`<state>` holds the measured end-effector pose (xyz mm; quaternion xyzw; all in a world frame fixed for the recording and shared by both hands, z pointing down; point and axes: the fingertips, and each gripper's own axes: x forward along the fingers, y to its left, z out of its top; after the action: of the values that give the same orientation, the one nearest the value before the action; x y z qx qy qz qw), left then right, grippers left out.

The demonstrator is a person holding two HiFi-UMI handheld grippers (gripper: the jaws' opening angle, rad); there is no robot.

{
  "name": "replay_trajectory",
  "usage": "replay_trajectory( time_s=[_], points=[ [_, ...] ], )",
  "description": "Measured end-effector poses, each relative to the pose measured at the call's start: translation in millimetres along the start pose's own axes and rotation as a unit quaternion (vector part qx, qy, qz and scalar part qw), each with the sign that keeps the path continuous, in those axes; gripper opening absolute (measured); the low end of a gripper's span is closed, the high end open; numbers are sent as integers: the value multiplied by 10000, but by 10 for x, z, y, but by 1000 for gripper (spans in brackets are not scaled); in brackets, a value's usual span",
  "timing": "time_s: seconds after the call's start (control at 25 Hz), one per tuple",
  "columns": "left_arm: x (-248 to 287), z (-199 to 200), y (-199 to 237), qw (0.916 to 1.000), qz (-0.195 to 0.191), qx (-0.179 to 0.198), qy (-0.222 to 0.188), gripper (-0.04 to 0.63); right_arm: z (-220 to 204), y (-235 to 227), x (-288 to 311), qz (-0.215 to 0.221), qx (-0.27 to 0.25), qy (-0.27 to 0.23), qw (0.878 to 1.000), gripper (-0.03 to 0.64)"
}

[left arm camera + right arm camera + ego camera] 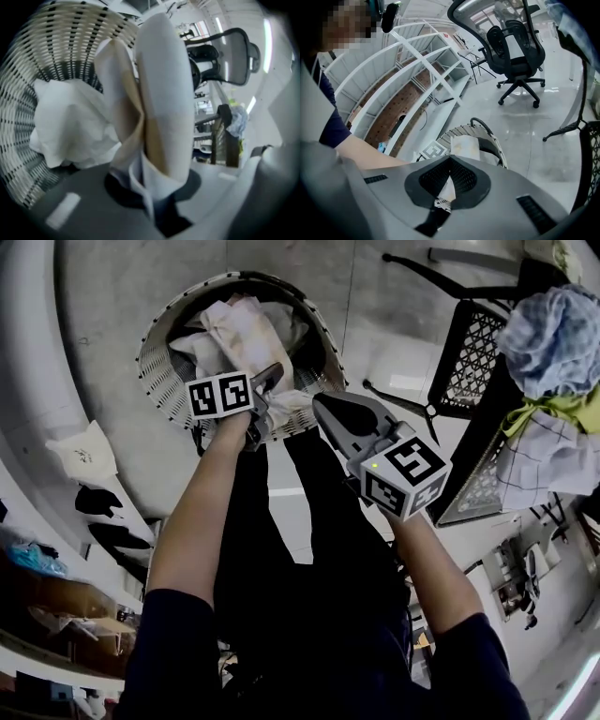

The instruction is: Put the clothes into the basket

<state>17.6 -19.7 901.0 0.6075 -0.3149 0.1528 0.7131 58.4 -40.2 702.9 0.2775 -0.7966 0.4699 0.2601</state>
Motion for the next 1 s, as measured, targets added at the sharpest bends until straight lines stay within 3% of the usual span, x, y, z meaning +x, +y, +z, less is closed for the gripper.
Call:
replay_trajectory(
  time_s=[0.08,0.16,0.2,0.28,0.32,0.44,0.56,0.68,0.76,0.88,1.0],
  points=[
    [86,2,-1,9996,-67,-272,73,125,-30,-60,-41,-43,37,29,10000,6],
    [117,-10,32,9984,26,-560,104,352,-30,-81,-68,-64,56,50,10000,6],
    [96,-18,63,9982,164,-573,91,422,-16,-77,-73,-60,51,52,10000,6],
    [-8,-15,50,9990,292,-337,2,433,40,-50,-73,-37,15,29,10000,6],
    [-72,-7,-35,9997,169,-183,-54,434,76,-28,-75,-21,-5,6,10000,6],
    [-245,20,-339,9996,-212,176,-91,431,173,46,-82,22,-44,-56,10000,8],
    [-403,15,-432,9997,-100,210,-124,430,252,173,-121,42,-75,-62,9999,6],
    [-640,82,-634,9986,-258,199,-405,425,381,341,-198,73,-200,-125,9997,6],
    [-871,182,-892,9956,-490,475,-644,399,504,441,-262,76,-310,-219,9993,6],
    [-1357,260,-1280,9882,-681,1007,-932,258,702,623,-421,48,-399,-393,9984,6],
    [-1957,273,-1676,9795,-906,1299,-1243,102,923,909,-651,85,-360,-672,9971,6]
  ],
)
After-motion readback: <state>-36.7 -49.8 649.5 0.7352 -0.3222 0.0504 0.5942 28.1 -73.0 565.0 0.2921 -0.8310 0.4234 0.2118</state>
